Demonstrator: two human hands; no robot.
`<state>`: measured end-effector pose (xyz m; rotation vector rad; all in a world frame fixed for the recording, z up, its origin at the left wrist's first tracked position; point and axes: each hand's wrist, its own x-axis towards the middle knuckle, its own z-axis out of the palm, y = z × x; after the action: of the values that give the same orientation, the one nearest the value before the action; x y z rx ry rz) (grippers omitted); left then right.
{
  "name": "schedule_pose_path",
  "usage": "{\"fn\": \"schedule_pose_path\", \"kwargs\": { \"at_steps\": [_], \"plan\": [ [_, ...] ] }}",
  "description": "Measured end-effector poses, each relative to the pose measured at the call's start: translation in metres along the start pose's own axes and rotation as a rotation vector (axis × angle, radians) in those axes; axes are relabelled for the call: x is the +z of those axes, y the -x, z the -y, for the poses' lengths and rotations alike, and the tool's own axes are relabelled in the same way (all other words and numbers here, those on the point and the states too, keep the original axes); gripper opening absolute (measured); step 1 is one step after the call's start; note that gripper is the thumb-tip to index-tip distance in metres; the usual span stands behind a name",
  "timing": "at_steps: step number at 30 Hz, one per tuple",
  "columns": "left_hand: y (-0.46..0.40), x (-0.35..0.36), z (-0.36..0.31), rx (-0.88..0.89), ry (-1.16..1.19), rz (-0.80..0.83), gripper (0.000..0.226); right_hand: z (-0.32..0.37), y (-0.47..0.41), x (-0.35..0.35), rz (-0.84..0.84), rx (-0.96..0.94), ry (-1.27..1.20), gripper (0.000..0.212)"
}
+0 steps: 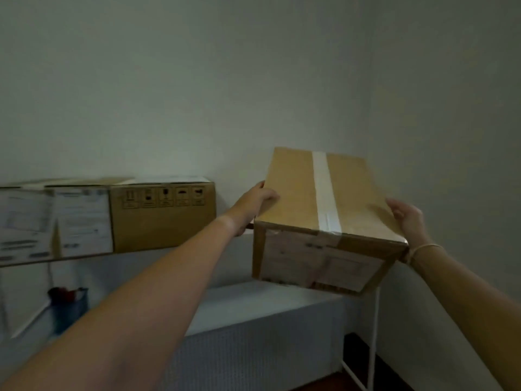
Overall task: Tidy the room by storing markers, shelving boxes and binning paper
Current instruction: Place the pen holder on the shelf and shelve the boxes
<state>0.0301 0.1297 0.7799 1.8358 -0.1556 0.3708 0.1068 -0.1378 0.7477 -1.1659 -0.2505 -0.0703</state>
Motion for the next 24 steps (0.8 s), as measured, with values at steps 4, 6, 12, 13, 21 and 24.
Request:
{"fn": "schedule_pose_path", "kwargs": {
  "at_steps": [4,6,12,13,21,24],
  "plan": [
    [-0.002,-0.057,0.0,-0.065,0.018,-0.076,0.027,-0.009,-0.014,0.058,0.177,0.12,-0.088,0.032],
    [-0.001,-0.069,-0.004,-0.115,-0.008,-0.093,0.022,-0.015,-0.025,0.071,0.176,0.131,-0.079,0.029],
    [-0.017,-0.074,-0.005,-0.054,-0.155,-0.08,0.06,-0.034,-0.053,0.092,0.18,0.207,-0.109,0.039],
    [-0.02,-0.072,-0.003,-0.027,-0.184,-0.101,0.065,-0.035,-0.059,0.093,0.156,0.205,-0.114,0.041],
    [-0.044,-0.077,0.025,0.192,-0.693,-0.239,0.056,-0.045,-0.12,0.113,-0.322,-0.045,0.114,0.05],
    [-0.05,-0.08,0.024,0.303,-1.045,-0.152,0.062,-0.056,-0.13,0.118,-0.445,-0.124,0.142,0.051]
  ]
}}
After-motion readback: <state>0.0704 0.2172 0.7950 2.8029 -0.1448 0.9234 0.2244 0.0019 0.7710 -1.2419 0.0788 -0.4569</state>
